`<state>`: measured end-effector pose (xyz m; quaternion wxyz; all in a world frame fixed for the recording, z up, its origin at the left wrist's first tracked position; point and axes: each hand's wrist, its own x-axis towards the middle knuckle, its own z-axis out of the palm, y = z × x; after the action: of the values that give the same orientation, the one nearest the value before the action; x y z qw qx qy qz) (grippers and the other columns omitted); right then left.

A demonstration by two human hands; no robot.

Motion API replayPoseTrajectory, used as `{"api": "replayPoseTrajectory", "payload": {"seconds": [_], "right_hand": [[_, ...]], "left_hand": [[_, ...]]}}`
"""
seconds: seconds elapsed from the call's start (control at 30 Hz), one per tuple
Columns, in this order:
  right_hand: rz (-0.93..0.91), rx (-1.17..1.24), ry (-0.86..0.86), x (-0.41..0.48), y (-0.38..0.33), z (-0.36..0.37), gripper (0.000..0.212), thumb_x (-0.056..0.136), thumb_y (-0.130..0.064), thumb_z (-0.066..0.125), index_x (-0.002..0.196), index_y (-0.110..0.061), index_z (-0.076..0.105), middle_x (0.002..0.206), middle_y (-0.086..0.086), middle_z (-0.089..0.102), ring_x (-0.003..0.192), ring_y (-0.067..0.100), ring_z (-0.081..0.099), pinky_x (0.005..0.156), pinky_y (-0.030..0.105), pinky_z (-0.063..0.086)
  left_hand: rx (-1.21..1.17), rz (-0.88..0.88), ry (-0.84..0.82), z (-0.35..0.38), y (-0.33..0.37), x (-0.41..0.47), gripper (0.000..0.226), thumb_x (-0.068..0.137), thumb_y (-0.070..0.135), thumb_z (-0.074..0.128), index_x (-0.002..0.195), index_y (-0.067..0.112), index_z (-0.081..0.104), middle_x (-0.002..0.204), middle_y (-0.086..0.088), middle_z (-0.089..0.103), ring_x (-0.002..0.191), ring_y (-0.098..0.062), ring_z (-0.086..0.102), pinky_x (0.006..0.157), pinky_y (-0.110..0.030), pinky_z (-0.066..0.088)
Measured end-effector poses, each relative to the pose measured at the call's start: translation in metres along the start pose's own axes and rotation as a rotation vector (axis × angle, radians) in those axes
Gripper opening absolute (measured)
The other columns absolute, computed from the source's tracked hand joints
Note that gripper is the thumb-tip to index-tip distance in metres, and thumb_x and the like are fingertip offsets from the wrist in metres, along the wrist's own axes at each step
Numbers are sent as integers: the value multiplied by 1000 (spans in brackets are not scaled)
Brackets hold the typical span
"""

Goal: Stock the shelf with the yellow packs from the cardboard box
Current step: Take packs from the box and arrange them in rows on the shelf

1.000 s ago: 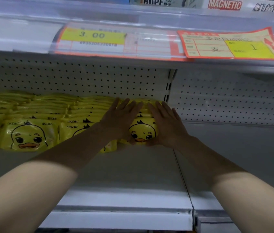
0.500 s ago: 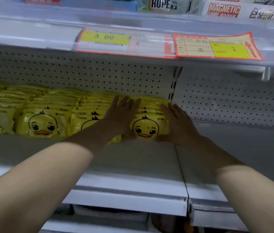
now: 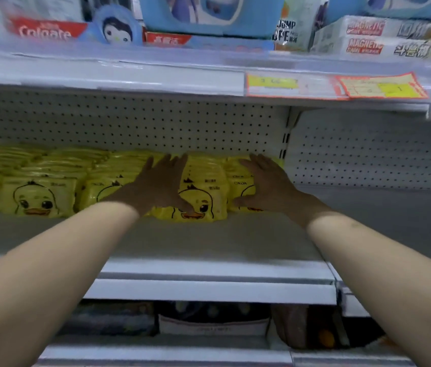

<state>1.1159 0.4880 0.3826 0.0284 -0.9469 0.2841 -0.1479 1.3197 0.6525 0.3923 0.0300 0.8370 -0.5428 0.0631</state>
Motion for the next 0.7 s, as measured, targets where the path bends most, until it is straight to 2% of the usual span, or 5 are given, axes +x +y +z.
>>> {"api": "replayPoseTrajectory", "payload": {"seconds": [0.13,0.37,0.5,0.7], "right_hand": [[-33,-41,-15,10,-38,16,119,68,-71,74,159,-30,9,167,0,-1,154,21,-5,124,47,3],[2,-173,-56,22,-65,39,132,63,-71,78,159,-30,-2,167,2,-13,152,22,-17,122,50,-5],[45,-162,-50,26,-65,48,138,58,-72,80,159,-29,-4,167,2,-11,152,21,-18,121,50,-8],[77,-245,-16,33,-74,52,135,61,-74,76,159,-27,-4,167,2,-8,153,22,-15,123,49,-8]], "left_hand": [[46,21,-5,16,-28,-8,147,56,77,73,154,15,-18,165,-6,-3,151,-22,-10,121,-51,-4],[78,90,-1,26,-27,8,150,54,78,73,153,12,-17,164,-8,-6,151,-25,-12,120,-52,-5],[106,138,2,32,-35,17,153,49,81,73,154,15,-17,164,-8,-5,151,-26,-12,119,-53,-8],[146,188,44,34,-44,30,151,47,86,68,155,19,-14,164,-8,1,151,-27,-8,119,-56,-6]]}}
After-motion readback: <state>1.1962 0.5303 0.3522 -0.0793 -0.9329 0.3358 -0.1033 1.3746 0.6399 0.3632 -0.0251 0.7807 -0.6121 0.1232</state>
